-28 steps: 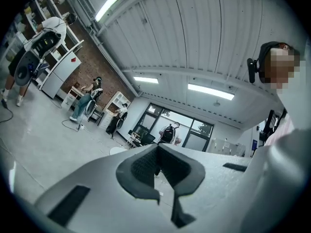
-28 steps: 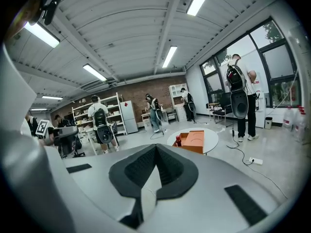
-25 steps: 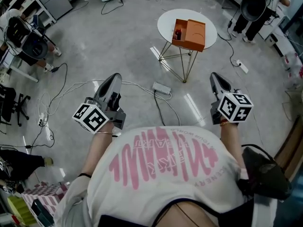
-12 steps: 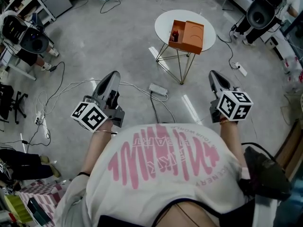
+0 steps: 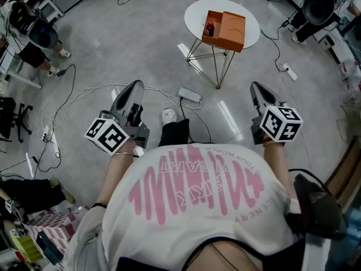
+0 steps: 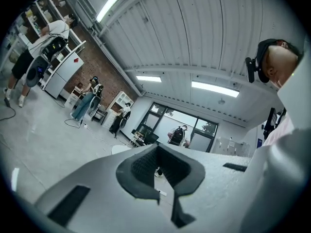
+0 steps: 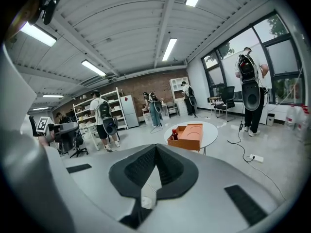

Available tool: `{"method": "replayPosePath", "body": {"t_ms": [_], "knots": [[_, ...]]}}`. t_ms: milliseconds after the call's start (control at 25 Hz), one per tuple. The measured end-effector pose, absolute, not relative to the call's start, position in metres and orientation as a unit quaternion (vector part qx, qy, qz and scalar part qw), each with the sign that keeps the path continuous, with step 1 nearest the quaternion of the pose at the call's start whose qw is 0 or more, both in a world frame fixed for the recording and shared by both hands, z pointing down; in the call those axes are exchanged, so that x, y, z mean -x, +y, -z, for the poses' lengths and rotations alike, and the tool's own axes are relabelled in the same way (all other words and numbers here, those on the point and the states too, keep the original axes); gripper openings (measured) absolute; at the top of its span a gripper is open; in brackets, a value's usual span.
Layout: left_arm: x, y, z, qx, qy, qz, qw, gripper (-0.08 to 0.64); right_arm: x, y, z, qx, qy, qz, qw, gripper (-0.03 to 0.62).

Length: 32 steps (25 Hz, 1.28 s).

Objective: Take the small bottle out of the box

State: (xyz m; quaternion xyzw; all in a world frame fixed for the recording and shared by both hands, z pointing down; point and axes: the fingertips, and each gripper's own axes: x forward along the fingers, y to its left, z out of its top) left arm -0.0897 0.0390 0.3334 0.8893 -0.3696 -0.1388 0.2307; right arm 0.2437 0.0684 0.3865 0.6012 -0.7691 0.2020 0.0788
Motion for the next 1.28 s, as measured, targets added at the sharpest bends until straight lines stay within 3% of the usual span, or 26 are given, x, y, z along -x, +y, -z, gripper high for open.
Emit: {"method": "replayPosePath", "body": {"t_ms": [680,1280], "knots": [[0.089,-0.075,-0.375,-0.889,-0.345,0.116,0.277,0.008,-0.228,-0.027,-0.43,-0.614,-0.745,-0.241,0.1,0.003],[0.092,-0.226,-0.349,-0.904,-0.302,0.112,0.28,0.008,-0.2,-0.187,-0.398,-0.617,-0.746,-0.233,0.093,0.004]]}}
